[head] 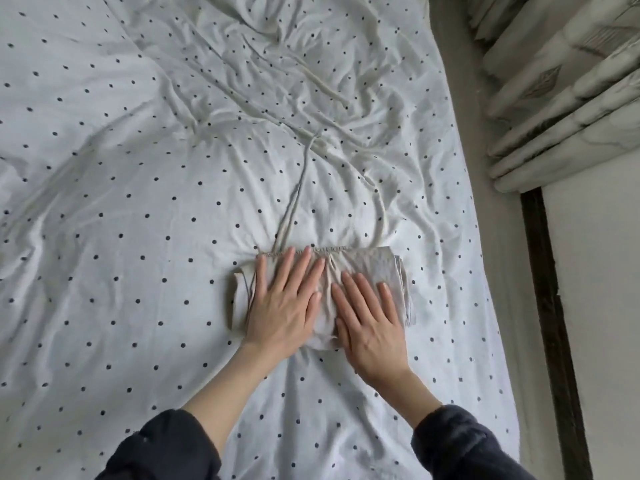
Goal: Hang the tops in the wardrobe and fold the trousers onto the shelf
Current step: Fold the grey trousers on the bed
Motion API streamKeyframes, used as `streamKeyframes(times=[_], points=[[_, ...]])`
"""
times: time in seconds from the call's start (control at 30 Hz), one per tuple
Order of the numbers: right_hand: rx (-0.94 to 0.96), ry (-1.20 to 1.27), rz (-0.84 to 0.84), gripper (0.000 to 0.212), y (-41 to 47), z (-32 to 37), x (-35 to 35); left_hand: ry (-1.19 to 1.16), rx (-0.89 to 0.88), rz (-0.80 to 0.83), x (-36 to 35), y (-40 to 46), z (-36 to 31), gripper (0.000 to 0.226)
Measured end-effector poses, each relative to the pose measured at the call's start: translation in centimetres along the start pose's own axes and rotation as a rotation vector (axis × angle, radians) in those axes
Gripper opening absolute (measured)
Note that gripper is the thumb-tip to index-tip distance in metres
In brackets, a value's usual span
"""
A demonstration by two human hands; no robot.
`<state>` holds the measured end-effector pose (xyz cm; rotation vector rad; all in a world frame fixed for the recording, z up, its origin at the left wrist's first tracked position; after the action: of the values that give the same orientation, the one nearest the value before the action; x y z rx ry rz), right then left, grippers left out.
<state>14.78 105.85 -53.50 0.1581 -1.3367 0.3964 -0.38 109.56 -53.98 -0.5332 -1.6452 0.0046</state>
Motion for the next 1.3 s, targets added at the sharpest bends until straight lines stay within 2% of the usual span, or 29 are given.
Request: streamKeyframes(times=[0.23,0.4,0.53,0.7,0.83,0.97,1.03,1.07,1.13,1.17,1.2,1.23,1.3], points=[[-0.006,-0.023,0.070,0.049,2.2,-2.1,-5.3,0.043,0.006,0.007,-4.5,3.0,0.8,0.056],[0.003,-0.027,0.051,0.049,3.0,-2.8,-6.6,0.049,0.031,0.065,-5.4,3.9,0.9,0.057],[0.006,-0.011,0.024,0.049,2.9,-2.7,-5.2,0.009,0.004,0.046,-3.3,3.9,0.7,0.054],[0.044,-0.047,0.057,0.049,1.6,-2.6,-2.5,-0.048,-0.131,0.015,2.4,5.5,1.4,0.043],[-0.019,-0.016,0.034,0.046,0.8,-1.3,-0.7,-0.095,-0.051,0.281,5.2,7.4,1.5,0.040],[-0.164,0.164,-0.149,0.036,-1.5,0.5,1.4,-0.179,0.086,0.540,5.9,9.8,2.0,0.043],[-0.446,0.326,-0.240,0.024,-3.4,1.2,2.6,-0.195,0.083,0.604,6.0,10.7,2.1,0.040],[-0.683,0.511,-0.245,0.018,-4.6,1.2,2.8,-0.201,0.068,0.628,6.0,10.9,1.9,0.037],[-1.172,1.154,-0.109,0.015,-6.1,1.4,1.7,-0.204,0.052,0.654,6.1,10.8,2.0,0.028],[-1.307,1.546,0.015,0.016,-6.2,1.9,0.8,-0.204,0.048,0.657,6.1,10.7,2.2,0.021],[-1.355,1.856,0.107,0.015,-6.1,2.5,0.3,-0.204,0.037,0.659,5.9,10.5,2.1,0.014],[-1.341,2.037,0.146,0.013,-5.8,3.1,0.2,-0.219,0.028,0.664,5.7,10.3,2.2,0.013],[-1.284,2.140,0.090,0.015,-4.6,3.5,-0.2,-0.265,0.024,0.674,5.5,10.1,2.5,0.018]])
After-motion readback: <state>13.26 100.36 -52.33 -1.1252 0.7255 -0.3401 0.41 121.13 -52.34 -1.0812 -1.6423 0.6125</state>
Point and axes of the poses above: each hand's wrist, its own y-axis towards the middle knuckle, its own x-axis out of the back of the hand, z = x × y, the point moved 3 cm from there along y, towards the middle knuckle, and after that the axes turned 7 degrees about z, right-handed, at the moved point
